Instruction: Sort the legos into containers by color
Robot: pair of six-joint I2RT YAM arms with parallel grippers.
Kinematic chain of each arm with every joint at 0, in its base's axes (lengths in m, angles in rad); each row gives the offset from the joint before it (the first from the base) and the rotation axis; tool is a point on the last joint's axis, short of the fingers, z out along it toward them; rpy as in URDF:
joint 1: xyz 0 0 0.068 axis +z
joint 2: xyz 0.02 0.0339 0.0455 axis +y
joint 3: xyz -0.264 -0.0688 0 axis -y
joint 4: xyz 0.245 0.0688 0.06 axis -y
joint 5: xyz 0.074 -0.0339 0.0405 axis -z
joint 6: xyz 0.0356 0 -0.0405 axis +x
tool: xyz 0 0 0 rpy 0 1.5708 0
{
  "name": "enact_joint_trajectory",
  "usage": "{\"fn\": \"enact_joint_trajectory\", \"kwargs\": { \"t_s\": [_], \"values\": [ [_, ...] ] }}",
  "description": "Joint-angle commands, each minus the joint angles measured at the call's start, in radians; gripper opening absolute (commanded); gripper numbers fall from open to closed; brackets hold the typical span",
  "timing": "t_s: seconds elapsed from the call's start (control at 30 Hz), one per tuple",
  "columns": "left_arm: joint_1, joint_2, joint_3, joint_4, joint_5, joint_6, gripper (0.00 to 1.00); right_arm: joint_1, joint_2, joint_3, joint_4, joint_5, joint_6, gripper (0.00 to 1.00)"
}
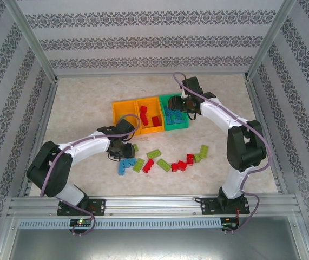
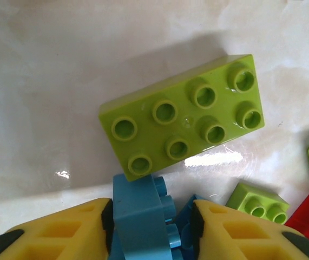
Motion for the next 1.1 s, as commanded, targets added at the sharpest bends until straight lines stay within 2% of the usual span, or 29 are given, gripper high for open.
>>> {"fn": "enact_joint_trajectory", "kwargs": {
  "t_s": [0.0,0.23,0.47,1.07],
  "values": [
    [-0.016,0.013,0.025,-0.014,-0.008,-0.013,0.39,-0.020,-0.044,-0.023,0.007,0.028,0.020,0.68],
    [-0.016,0.010,0.013,-0.019,-0.009,-0.017,0.36,-0.040,-0.067,-0.057,0.010,0.030,0.021,0.69],
    [-0.016,0.005,0.022,-0.031,-0.022,-0.020,0.29,-0.048,-0.077,-0.069,0.011,0.030,0.025,0.69],
    [-0.016,-0.056,0.150,-0.106,-0.029,-0.006,0.30,-0.071,-0.111,-0.098,0.018,0.039,0.027,0.70]
  ]
}}
